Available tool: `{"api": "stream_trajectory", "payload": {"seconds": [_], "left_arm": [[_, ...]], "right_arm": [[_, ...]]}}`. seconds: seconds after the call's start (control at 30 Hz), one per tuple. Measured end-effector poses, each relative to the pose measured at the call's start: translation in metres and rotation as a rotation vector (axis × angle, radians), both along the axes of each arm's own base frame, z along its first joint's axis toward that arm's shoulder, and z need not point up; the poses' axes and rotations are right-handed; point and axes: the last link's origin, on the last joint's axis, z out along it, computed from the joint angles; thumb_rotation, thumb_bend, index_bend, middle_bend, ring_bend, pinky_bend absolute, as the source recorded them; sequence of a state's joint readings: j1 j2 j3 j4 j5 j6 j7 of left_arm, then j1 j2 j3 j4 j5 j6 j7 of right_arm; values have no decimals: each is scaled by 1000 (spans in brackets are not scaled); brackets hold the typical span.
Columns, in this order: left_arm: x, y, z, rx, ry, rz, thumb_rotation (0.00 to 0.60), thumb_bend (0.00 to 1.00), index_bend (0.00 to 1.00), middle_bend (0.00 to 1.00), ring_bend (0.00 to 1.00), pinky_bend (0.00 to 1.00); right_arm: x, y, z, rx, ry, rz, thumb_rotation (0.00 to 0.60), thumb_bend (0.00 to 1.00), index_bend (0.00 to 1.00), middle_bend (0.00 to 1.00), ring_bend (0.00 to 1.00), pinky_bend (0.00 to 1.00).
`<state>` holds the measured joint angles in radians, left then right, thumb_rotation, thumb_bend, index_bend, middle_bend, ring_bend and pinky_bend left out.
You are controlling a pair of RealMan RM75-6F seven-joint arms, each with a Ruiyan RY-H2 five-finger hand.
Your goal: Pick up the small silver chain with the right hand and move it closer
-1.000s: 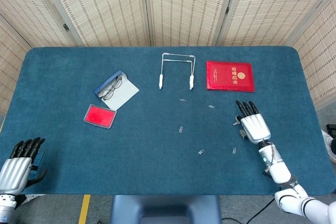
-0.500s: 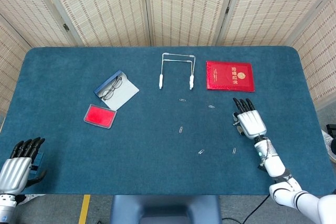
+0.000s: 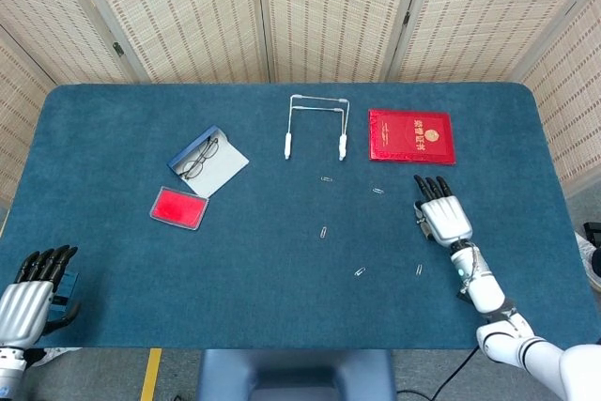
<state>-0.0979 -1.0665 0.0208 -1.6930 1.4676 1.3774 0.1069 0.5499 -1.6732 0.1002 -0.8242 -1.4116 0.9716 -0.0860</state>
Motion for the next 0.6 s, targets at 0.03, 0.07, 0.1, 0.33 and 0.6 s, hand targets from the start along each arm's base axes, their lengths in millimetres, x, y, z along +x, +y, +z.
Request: {"api": "stream_trajectory", "payload": {"seconds": [0.03, 0.07, 0.1, 0.33, 0.6], "left_arm": [[0, 0, 0, 0, -1, -1, 600, 397, 0, 90, 85, 9], [0, 0, 1, 1, -2, -2, 600, 397, 0, 90, 85, 9], [0, 0, 1, 1, -2, -2, 600, 397, 0, 90, 85, 9], [1, -1, 0, 0, 0, -5, 600, 397, 0, 90, 85, 9], [0, 0, 0, 2, -1, -3, 600, 397, 0, 90, 85, 9]], "right_arm": [[0, -1, 0, 1, 1, -1, 600, 416, 503, 0, 0, 0], [0, -1, -1, 3, 0, -4, 600, 418, 504, 0, 0, 0], [-1, -1, -1, 4, 0, -7, 600, 420, 504, 0, 0, 0], [-3, 0, -2, 6, 4, -13, 600, 423, 506, 0, 0, 0], [-2, -1, -4, 1, 0, -13, 600, 496, 693, 33, 7, 0]]}}
